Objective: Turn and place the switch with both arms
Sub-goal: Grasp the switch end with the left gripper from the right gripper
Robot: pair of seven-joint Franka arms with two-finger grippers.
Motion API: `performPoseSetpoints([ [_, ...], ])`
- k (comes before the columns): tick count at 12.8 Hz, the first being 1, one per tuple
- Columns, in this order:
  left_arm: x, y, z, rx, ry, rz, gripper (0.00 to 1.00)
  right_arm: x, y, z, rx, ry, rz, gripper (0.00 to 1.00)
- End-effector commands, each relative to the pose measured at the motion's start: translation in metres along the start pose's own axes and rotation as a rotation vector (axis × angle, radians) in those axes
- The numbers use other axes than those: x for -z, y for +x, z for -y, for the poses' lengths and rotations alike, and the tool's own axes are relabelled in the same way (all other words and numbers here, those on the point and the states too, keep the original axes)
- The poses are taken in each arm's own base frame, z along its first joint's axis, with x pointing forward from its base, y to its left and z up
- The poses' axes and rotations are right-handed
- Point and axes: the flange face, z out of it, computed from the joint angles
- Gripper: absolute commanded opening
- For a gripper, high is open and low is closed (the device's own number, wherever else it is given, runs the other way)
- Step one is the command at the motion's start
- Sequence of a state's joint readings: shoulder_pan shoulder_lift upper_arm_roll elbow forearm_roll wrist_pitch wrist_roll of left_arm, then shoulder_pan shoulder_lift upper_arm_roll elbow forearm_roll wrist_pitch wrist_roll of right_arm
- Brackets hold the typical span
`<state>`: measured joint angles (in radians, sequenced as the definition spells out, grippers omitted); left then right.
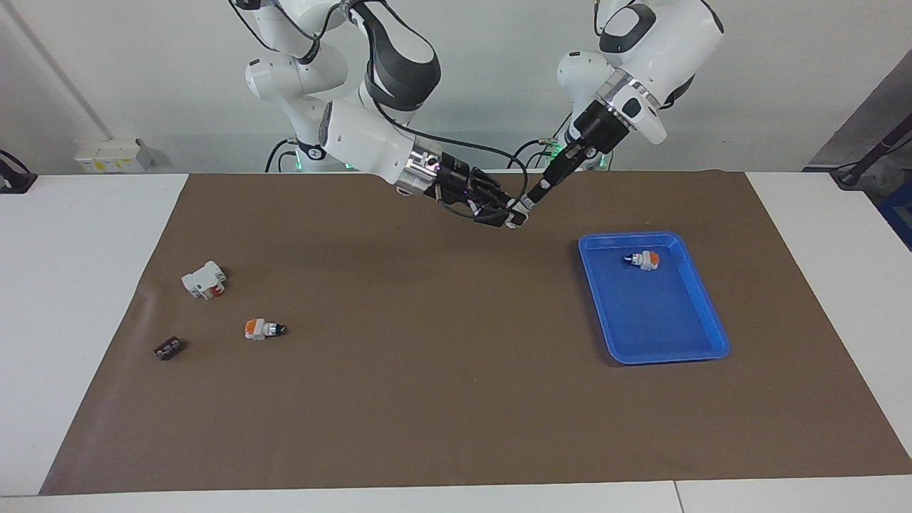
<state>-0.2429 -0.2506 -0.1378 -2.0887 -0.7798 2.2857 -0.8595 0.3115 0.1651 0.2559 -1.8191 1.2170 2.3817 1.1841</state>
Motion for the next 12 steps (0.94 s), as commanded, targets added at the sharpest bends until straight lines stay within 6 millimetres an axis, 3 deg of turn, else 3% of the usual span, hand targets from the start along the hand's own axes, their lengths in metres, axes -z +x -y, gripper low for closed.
performPoseSetpoints([
  [1, -0.009, -0.010, 0.005, 0.167, 0.011, 0.022, 0.00, 0.005, -0.010, -0.004, -0.016, 0.021, 0.016, 0.00],
  [5, -0.007, -0.006, 0.007, 0.453, 0.013, 0.015, 0.00, 0.006, -0.010, -0.003, -0.022, 0.027, 0.021, 0.00],
  [8, -0.006, -0.005, 0.008, 0.763, 0.019, 0.000, 0.00, 0.005, -0.010, -0.004, -0.023, 0.026, 0.023, 0.00],
  [12, -0.010, -0.005, 0.016, 0.951, 0.040, -0.009, 0.00, 0.005, -0.010, -0.004, -0.023, 0.026, 0.023, 0.00],
])
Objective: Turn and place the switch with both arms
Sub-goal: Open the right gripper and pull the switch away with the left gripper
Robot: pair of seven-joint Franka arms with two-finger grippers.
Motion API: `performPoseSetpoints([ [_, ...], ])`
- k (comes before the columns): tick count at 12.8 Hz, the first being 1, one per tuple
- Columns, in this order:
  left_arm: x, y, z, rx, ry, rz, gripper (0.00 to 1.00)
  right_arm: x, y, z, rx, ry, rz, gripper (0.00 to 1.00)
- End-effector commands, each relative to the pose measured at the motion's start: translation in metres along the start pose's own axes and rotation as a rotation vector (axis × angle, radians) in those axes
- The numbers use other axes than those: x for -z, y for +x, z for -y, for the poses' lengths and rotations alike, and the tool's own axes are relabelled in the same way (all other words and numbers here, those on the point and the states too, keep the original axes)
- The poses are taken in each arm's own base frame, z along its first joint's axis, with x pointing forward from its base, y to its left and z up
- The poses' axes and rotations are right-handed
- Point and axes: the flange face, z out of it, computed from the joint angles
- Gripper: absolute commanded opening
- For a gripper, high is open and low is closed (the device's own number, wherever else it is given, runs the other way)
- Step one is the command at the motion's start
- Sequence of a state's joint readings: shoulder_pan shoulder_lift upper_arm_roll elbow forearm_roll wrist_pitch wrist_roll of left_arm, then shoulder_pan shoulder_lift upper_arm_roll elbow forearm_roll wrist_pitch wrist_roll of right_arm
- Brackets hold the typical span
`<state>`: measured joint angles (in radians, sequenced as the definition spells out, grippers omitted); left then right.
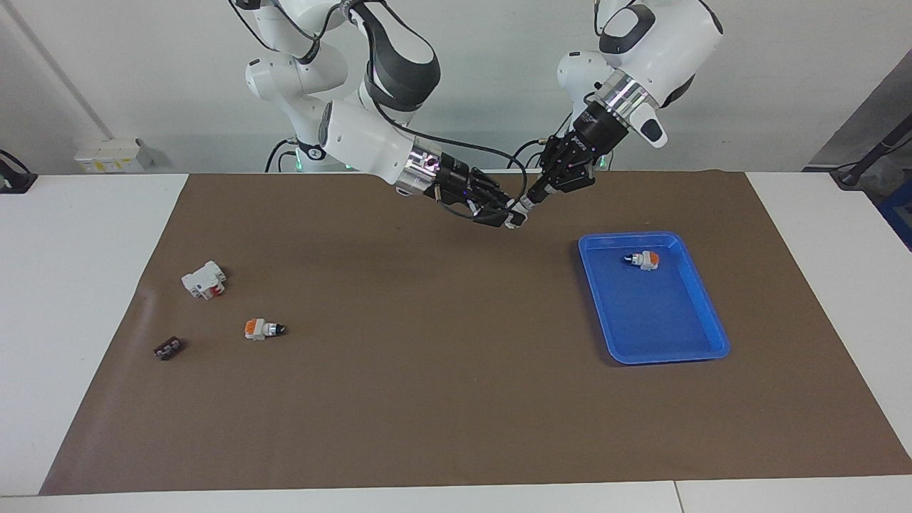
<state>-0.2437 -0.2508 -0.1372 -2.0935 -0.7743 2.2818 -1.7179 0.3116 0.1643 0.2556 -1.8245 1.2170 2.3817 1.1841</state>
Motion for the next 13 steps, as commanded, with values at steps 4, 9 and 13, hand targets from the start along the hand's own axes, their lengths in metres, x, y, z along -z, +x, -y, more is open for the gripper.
performPoseSetpoints([
  [4, -0.009, 0.010, 0.014, 0.416, 0.002, -0.099, 0.00, 0.006, -0.013, -0.002, -0.025, 0.029, 0.025, 0.00],
  [9, -0.005, 0.026, 0.008, 0.766, -0.030, -0.139, 0.00, 0.007, -0.013, -0.001, -0.035, 0.031, 0.026, 0.00],
  [13, -0.004, 0.028, 0.008, 0.832, -0.040, -0.145, 0.00, 0.006, -0.013, -0.002, -0.034, 0.029, 0.026, 0.00],
])
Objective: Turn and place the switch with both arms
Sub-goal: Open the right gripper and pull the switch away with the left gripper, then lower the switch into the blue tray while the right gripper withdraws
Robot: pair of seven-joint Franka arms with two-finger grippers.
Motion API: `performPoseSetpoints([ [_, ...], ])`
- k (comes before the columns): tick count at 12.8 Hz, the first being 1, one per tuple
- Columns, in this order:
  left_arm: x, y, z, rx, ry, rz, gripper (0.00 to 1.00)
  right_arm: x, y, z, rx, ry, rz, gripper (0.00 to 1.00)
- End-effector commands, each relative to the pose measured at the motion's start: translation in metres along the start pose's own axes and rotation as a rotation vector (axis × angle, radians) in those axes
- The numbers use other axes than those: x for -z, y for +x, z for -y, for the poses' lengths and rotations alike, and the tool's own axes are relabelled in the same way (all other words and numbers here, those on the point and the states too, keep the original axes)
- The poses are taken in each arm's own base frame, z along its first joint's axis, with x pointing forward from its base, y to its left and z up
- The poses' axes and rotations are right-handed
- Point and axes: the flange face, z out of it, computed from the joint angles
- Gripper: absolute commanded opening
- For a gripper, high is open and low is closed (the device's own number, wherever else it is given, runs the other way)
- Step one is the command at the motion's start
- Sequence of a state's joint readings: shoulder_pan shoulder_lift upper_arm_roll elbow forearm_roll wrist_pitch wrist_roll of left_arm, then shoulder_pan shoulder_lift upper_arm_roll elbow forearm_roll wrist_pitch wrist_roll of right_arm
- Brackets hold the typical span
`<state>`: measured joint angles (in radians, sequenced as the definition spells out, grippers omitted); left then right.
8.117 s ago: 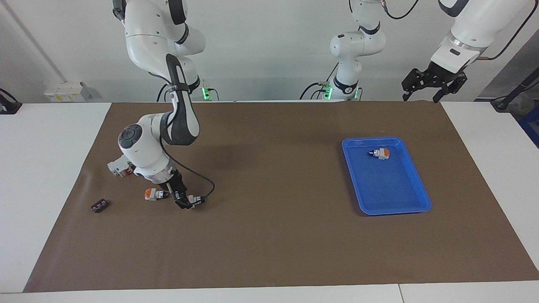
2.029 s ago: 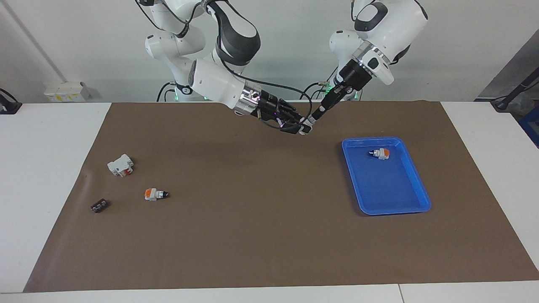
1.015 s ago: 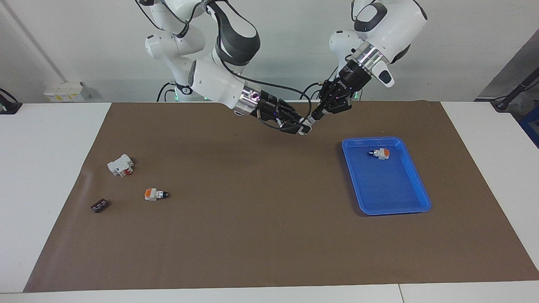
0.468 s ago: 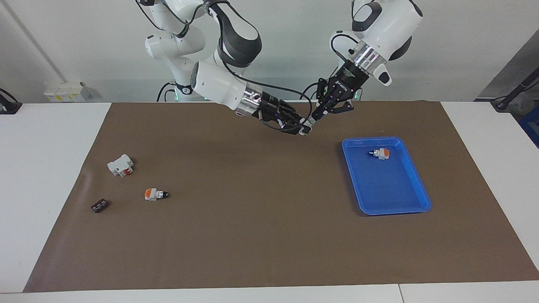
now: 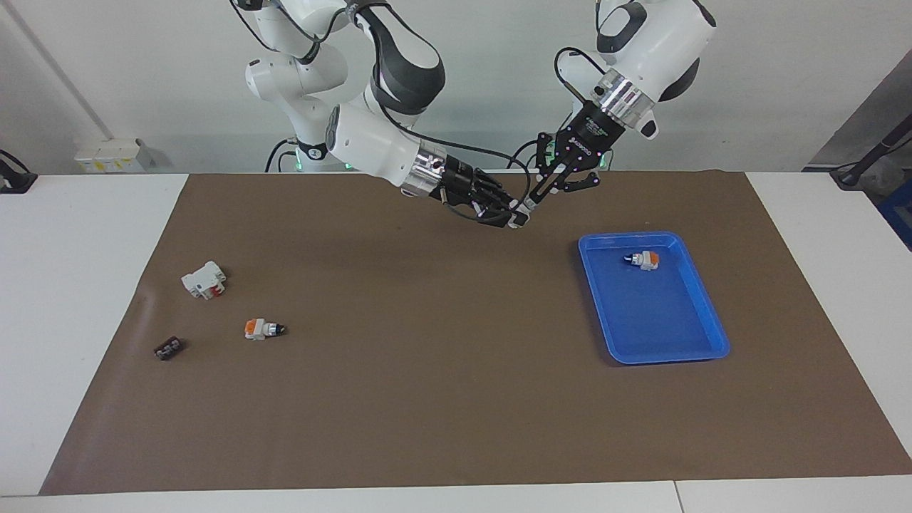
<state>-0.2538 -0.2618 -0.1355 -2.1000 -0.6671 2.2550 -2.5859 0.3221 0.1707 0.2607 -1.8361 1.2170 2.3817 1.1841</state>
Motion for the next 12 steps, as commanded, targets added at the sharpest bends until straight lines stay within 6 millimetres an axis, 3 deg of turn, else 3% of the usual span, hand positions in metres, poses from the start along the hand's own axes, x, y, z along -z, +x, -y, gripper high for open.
performPoseSetpoints([
  [1, -0.005, 0.020, -0.018, 0.025, -0.052, -0.057, 0.00, 0.017, -0.016, 0.006, -0.029, 0.052, 0.030, 0.00],
  [6, -0.006, 0.019, -0.017, -0.008, -0.068, -0.067, 0.00, 0.018, -0.014, 0.006, -0.041, 0.053, 0.027, 0.00],
  [7, -0.006, 0.018, -0.015, -0.031, -0.081, -0.076, 0.00, 0.022, -0.011, 0.009, -0.047, 0.061, 0.025, 0.24],
  [8, -0.008, 0.019, -0.013, -0.048, -0.084, -0.083, 0.00, 0.025, -0.011, 0.010, -0.029, 0.065, 0.020, 0.56],
  [9, -0.009, 0.019, -0.011, -0.086, -0.090, -0.092, 0.00, 0.033, -0.017, 0.012, -0.003, 0.077, 0.013, 1.00],
  [12, -0.010, 0.022, -0.013, -0.214, -0.136, -0.148, 0.00, 0.064, -0.011, 0.022, 0.073, 0.096, -0.068, 1.00],
])
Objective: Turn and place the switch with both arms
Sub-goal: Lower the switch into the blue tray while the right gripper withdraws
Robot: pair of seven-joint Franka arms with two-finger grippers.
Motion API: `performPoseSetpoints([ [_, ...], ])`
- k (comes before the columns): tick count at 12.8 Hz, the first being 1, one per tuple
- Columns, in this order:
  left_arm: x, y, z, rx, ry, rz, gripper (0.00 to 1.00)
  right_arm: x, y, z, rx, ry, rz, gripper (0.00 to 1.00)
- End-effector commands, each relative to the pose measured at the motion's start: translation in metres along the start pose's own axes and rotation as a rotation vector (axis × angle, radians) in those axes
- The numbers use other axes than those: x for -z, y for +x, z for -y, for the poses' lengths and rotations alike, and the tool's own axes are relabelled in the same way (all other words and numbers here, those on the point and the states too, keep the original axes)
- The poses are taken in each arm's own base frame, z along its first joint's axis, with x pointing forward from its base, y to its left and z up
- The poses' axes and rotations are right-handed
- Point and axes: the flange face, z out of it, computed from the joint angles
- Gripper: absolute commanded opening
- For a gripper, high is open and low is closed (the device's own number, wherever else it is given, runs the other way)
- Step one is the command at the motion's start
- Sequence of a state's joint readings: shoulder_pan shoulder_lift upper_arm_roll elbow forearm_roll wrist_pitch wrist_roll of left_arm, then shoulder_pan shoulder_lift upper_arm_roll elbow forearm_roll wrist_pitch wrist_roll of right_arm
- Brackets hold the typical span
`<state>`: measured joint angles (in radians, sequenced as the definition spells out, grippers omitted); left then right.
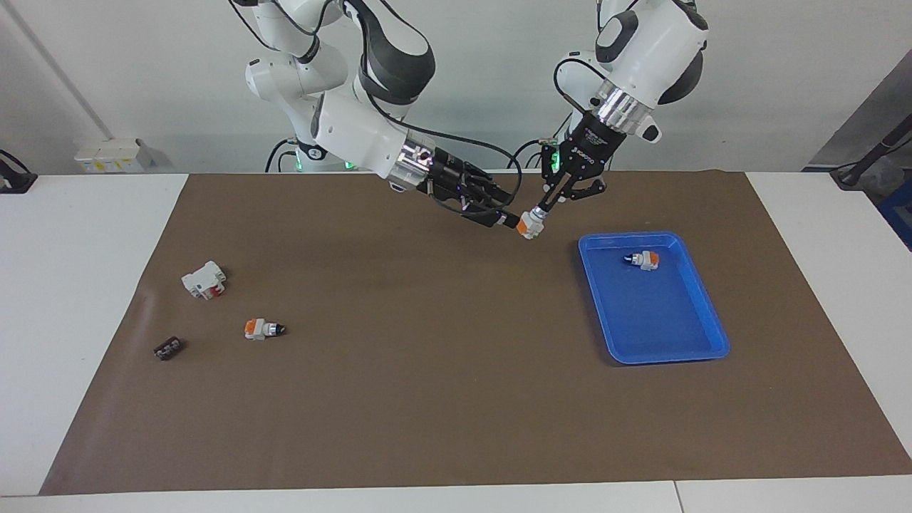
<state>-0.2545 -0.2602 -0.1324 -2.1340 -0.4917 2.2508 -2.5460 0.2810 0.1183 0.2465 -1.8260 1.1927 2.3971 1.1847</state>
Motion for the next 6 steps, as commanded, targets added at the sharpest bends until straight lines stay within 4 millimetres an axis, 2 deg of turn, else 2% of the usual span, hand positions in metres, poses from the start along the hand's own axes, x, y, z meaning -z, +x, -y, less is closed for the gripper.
performPoseSetpoints([
  [1, 0.002, 0.012, -0.004, -0.151, -0.028, -0.059, 0.00, 0.027, 0.003, 0.007, 0.106, 0.001, -0.108, 1.00],
  [3, 0.005, 0.024, -0.020, -0.333, 0.004, -0.110, 0.00, 0.052, 0.011, 0.019, 0.331, -0.036, -0.291, 1.00],
  [4, 0.008, 0.028, -0.024, -0.416, 0.007, -0.126, 0.00, 0.069, 0.023, 0.028, 0.423, -0.059, -0.394, 1.00],
  [6, 0.018, 0.042, -0.053, -0.554, -0.006, -0.164, 0.00, 0.100, 0.047, 0.040, 0.632, -0.173, -0.582, 1.00],
])
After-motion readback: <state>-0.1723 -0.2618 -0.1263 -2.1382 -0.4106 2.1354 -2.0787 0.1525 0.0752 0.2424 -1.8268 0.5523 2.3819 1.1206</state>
